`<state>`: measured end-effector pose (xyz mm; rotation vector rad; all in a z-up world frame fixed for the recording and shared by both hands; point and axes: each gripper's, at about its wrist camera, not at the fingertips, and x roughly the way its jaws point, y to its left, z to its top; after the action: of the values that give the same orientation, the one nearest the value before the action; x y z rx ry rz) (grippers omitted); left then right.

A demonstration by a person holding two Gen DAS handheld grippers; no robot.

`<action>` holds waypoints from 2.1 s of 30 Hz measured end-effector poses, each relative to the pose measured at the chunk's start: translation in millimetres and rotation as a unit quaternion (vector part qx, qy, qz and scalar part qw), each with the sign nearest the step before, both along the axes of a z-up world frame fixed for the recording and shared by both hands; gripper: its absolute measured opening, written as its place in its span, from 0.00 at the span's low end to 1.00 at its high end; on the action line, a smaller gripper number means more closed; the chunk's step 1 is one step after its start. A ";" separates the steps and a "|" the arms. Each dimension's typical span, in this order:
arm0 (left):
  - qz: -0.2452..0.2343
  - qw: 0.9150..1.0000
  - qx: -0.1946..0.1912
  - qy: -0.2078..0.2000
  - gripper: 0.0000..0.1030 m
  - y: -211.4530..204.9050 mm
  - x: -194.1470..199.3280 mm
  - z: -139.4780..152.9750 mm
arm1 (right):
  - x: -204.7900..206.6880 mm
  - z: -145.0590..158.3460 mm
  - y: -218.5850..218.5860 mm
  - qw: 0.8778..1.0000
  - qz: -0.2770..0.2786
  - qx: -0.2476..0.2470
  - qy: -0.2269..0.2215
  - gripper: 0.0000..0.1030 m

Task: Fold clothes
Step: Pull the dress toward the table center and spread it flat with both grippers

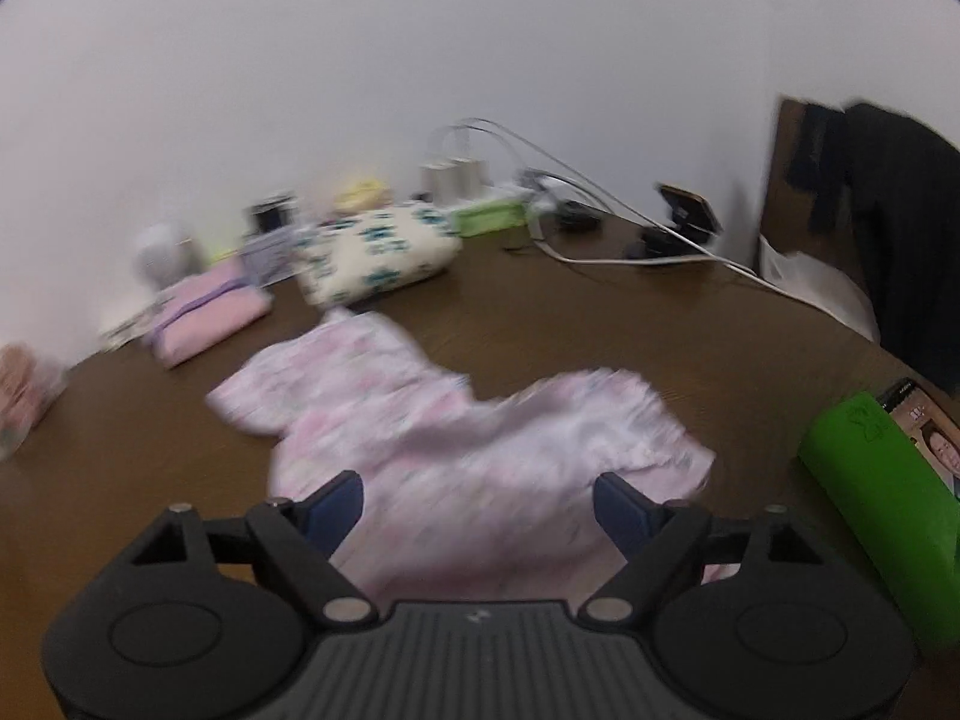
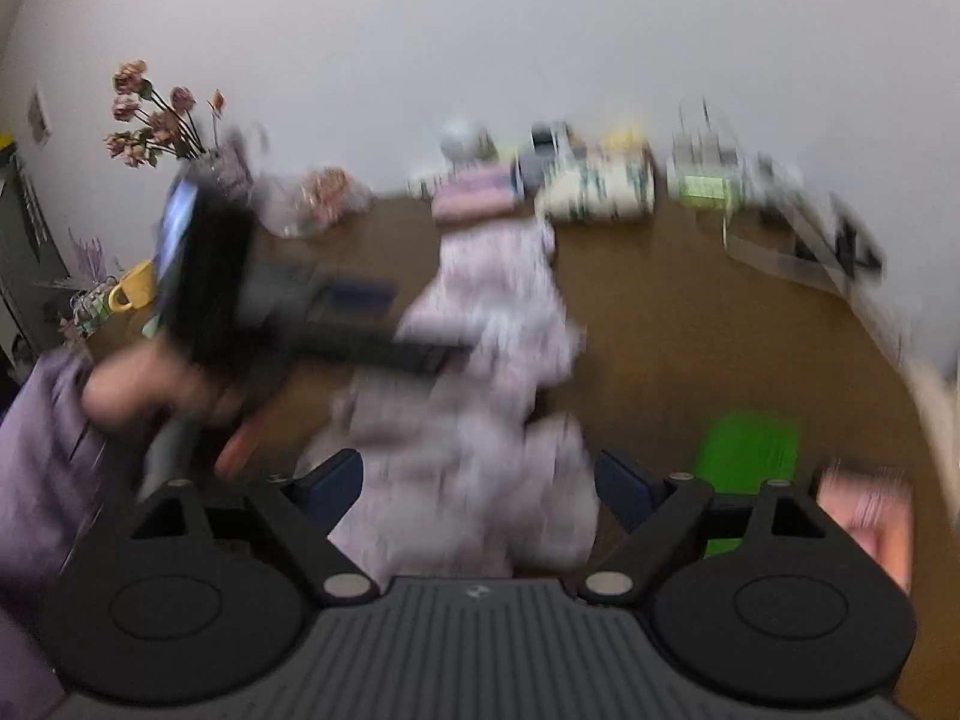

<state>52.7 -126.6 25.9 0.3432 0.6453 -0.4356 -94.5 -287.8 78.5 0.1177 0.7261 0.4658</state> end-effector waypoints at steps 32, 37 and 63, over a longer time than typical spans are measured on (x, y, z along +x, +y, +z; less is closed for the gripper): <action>0.333 0.928 -0.163 -0.011 0.08 219.7 -0.7 23.2 | 5.0 -52.3 32.8 0.998 -0.044 -0.028 -0.043 0.57; 0.349 0.911 -0.217 0.017 0.07 252.8 -16.0 10.4 | 6.1 -52.0 37.0 0.998 -0.018 -0.029 -0.051 0.68; 0.255 0.896 -0.342 -0.125 0.02 267.6 -134.3 142.4 | 47.2 -23.0 139.6 0.990 0.089 -0.059 -0.093 0.01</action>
<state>-81.6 140.9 168.3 -0.4366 0.2756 -0.0871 -47.3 -148.1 55.5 -0.1009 0.5819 0.5941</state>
